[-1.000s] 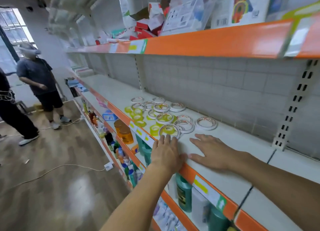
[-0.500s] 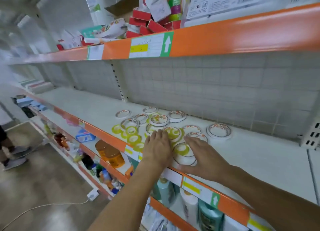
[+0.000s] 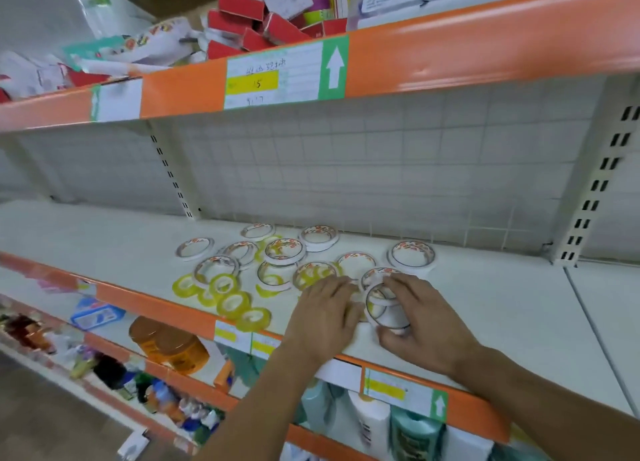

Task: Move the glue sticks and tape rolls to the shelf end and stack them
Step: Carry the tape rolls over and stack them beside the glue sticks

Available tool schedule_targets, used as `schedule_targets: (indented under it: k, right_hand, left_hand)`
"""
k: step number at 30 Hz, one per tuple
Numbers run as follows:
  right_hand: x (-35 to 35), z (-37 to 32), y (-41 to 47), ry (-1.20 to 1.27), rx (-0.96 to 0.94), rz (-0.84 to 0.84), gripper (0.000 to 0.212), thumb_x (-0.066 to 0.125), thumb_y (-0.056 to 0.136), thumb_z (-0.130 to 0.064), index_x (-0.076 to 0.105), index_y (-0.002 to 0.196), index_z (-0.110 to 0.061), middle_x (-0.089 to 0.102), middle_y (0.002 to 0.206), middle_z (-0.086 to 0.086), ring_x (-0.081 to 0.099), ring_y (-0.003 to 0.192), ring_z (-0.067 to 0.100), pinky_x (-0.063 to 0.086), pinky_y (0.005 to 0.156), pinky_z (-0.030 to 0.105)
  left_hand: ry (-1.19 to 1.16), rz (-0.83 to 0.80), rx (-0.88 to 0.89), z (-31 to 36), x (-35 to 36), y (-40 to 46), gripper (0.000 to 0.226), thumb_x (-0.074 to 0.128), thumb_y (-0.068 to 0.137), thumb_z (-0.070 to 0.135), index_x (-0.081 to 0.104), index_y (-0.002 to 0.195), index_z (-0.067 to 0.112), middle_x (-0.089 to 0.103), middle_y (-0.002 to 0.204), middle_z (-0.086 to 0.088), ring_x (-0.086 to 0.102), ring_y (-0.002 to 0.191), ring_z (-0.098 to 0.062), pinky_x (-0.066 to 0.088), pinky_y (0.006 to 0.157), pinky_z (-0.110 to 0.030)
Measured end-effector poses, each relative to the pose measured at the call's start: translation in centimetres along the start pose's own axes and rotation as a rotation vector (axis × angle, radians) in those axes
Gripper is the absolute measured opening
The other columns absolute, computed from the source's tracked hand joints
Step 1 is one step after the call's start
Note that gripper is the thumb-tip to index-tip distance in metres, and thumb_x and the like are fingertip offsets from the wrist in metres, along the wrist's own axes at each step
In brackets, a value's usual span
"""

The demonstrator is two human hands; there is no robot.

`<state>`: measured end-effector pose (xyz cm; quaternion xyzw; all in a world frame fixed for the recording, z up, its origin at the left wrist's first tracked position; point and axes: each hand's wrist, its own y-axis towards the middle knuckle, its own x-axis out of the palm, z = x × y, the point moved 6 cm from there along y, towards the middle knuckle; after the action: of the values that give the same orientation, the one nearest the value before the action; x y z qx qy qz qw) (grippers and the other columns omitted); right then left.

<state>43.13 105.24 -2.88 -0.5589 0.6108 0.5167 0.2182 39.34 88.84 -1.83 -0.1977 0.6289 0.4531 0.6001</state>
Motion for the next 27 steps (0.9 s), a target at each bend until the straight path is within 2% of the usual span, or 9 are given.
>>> schedule_targets:
  k: [2,4,8,11,13,15,17,22,27]
  right_hand:
    - [0.3,0.0,0.2,-0.011,0.003,0.012,0.087,0.059,0.071,-0.059,0.053,0.140,-0.005,0.053,0.139,0.009,0.053,0.125,0.029,0.047,0.105,0.042]
    - [0.4,0.2,0.3,-0.039,0.015,0.029,0.087,0.059,0.074,-0.060,0.050,0.141,-0.006,0.052,0.139,0.009,0.052,0.124,0.028,0.046,0.104,0.042]
    - [0.2,0.7,0.3,-0.093,0.082,0.060,0.086,0.054,0.076,-0.061,0.046,0.145,-0.010,0.050,0.140,0.006,0.049,0.124,0.027,0.041,0.107,0.039]
    - [0.0,0.8,0.3,-0.123,0.124,0.088,0.085,0.047,0.075,-0.063,0.049,0.142,-0.011,0.053,0.136,0.008,0.051,0.122,0.030,0.040,0.105,0.040]
    - [0.0,0.9,0.1,-0.124,0.147,0.104,0.088,0.049,0.073,-0.069,0.050,0.141,-0.014,0.054,0.133,0.006,0.051,0.120,0.028,0.040,0.104,0.039]
    - [0.1,1.0,0.1,-0.118,0.164,0.092,0.092,0.051,0.070,-0.074,0.048,0.142,-0.017,0.053,0.133,0.003,0.050,0.120,0.025,0.040,0.103,0.038]
    - [0.2,1.0,0.1,-0.092,0.166,0.084,0.094,0.050,0.068,-0.075,0.048,0.142,-0.017,0.053,0.132,0.001,0.050,0.119,0.024,0.039,0.103,0.036]
    - [-0.1,1.1,0.1,-0.069,0.153,0.112,0.089,0.050,0.069,-0.074,0.052,0.137,-0.016,0.055,0.125,0.001,0.053,0.112,0.024,0.041,0.098,0.035]
    - [-0.6,1.5,-0.1,-0.061,0.200,0.163,0.090,0.052,0.064,-0.074,0.055,0.132,-0.014,0.056,0.116,0.004,0.054,0.103,0.028,0.042,0.091,0.039]
  left_hand:
    - [0.010,0.025,-0.024,0.4,0.4,-0.7,0.059,0.029,0.096,0.054,0.060,0.134,0.020,0.056,0.140,0.003,0.040,0.138,-0.023,0.031,0.116,-0.041]
    - [0.019,0.011,-0.046,0.7,0.2,-1.0,0.071,0.023,0.090,0.062,0.052,0.141,0.023,0.049,0.146,0.007,0.029,0.144,-0.019,0.020,0.118,-0.036]
    - [0.044,-0.031,-0.067,0.7,-0.1,-1.1,0.083,0.014,0.082,0.070,0.046,0.145,0.025,0.043,0.150,0.010,0.020,0.147,-0.015,0.015,0.119,-0.034]
    - [0.065,0.004,-0.091,0.6,0.2,-1.4,0.071,0.022,0.089,0.066,0.056,0.136,0.025,0.054,0.142,0.009,0.030,0.143,-0.018,0.025,0.117,-0.039]
    - [0.071,0.045,-0.105,0.6,0.3,-1.6,0.060,0.031,0.093,0.060,0.065,0.125,0.022,0.063,0.130,0.006,0.042,0.137,-0.021,0.035,0.112,-0.044]
    - [0.095,0.046,-0.115,0.7,0.3,-1.5,0.055,0.034,0.093,0.058,0.066,0.119,0.021,0.066,0.124,0.004,0.046,0.134,-0.024,0.037,0.110,-0.047]
    - [0.137,0.032,-0.105,1.0,0.1,-1.1,0.054,0.036,0.092,0.057,0.066,0.118,0.021,0.067,0.123,0.005,0.046,0.135,-0.024,0.034,0.111,-0.048]
    - [0.147,-0.153,-0.113,1.4,-0.8,0.2,0.046,0.042,0.095,0.061,0.051,0.130,0.033,0.057,0.134,0.010,0.027,0.142,-0.017,0.004,0.118,-0.041]
    - [0.223,-0.250,-0.114,1.8,-1.5,1.5,0.052,0.041,0.090,0.069,0.058,0.125,0.034,0.064,0.122,0.006,0.039,0.131,-0.020,0.006,0.117,-0.044]
